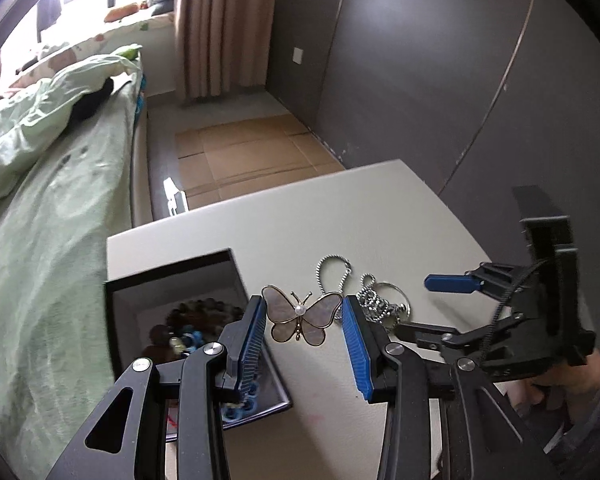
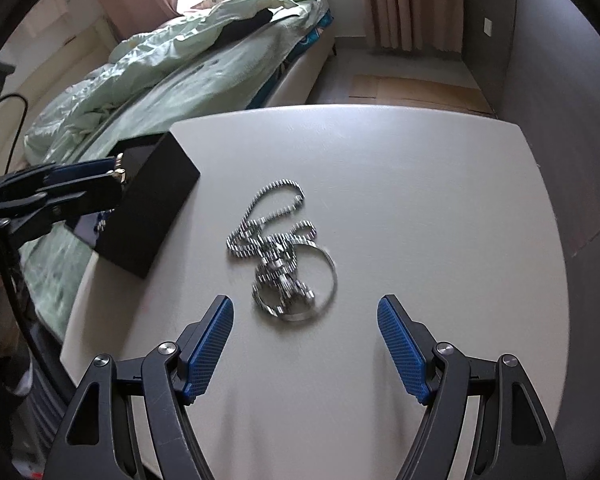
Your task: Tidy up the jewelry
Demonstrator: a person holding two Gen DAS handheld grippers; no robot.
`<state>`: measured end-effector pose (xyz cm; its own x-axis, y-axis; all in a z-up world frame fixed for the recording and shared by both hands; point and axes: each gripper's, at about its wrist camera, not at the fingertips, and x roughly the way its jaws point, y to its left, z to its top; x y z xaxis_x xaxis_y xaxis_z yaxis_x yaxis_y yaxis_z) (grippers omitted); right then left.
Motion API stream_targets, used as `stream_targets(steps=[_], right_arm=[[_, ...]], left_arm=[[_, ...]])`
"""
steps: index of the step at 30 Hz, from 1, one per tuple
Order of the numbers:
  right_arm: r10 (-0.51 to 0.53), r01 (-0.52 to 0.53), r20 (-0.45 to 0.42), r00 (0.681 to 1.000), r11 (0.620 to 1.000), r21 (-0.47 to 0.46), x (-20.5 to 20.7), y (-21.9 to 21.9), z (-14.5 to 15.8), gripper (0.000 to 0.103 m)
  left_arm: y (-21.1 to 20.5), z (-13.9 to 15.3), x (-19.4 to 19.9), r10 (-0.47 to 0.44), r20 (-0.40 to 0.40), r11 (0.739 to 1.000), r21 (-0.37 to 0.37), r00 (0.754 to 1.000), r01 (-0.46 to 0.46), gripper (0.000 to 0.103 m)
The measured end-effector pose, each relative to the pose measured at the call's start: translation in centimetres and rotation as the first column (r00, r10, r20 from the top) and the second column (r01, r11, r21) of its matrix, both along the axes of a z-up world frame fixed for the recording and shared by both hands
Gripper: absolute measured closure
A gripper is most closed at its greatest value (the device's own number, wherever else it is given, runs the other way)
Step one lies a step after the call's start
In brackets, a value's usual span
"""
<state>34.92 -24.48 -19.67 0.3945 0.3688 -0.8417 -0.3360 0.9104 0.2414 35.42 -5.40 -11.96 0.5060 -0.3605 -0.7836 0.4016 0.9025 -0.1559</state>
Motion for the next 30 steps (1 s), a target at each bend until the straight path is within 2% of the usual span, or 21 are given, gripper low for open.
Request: stream_targets(steps=[5,10,12,17,21,22,23,24,25,30], right_arm=[[0.008,-0.008,-0.015,1.000,1.000,-0.027,1.0,1.4,-0.6,0.028],[0.012,-0.012,0.018,1.000,0.999,-0.041,1.2,2.5,-0.4,0.029],[0.007,-0.006,0.027,1.000,0.999,-0.043,1.4,2.9,-0.3,0.035],[0.025,-0.024,0.033,0.999,0.998,-0.052,2.3,4.3,-0.5,0.039],[0.057,-0.051,0.054,0.997,0.993,-0.102,2.5,5.7,-0.7,0.042],[0.060,-0.052,0.059,0.996,0.992,-0.119,2.4,5.8,-0.7,0.045],[0.063,-0.054,0.066,0.996,0.989,-0.138,2.2,6.0,-0.6,0.057],[0.070,-0.059,0.067,0.995,0.987,-0.148,2.0,6.1,-0.5,0.076],[0.072,-0.062,0.063,0.995,0.987,-0.150,1.9,6.0,-0.5,0.084],[0.049,-0.047,0.027,0.998,0.996,-0.081,1.7,4.6,-0.2,0.087]], left_arm=[[1.0,0.4,-0.1,0.011,0.008,1.000,-0.015,1.000,-0.011,0.062],[1.8,0.5,-0.1,0.020,0.012,0.999,-0.031,1.000,-0.019,0.062],[2.2,0.6,-0.1,0.027,0.013,0.999,-0.040,1.000,-0.027,0.062],[3.4,0.9,-0.2,0.049,0.014,0.997,-0.055,0.999,-0.049,0.062],[4.1,1.1,-0.2,0.062,0.015,0.996,-0.058,0.998,-0.061,0.062],[4.2,1.1,-0.2,0.063,0.014,0.996,-0.058,0.998,-0.062,0.062],[4.2,1.0,-0.2,0.064,0.014,0.996,-0.057,0.998,-0.063,0.062],[4.3,0.9,-0.2,0.066,0.011,0.996,-0.057,0.998,-0.065,0.062],[4.2,0.9,-0.3,0.066,0.009,0.996,-0.057,0.998,-0.066,0.062],[4.2,0.8,-0.4,0.071,0.001,0.995,-0.067,0.997,-0.071,0.062]])
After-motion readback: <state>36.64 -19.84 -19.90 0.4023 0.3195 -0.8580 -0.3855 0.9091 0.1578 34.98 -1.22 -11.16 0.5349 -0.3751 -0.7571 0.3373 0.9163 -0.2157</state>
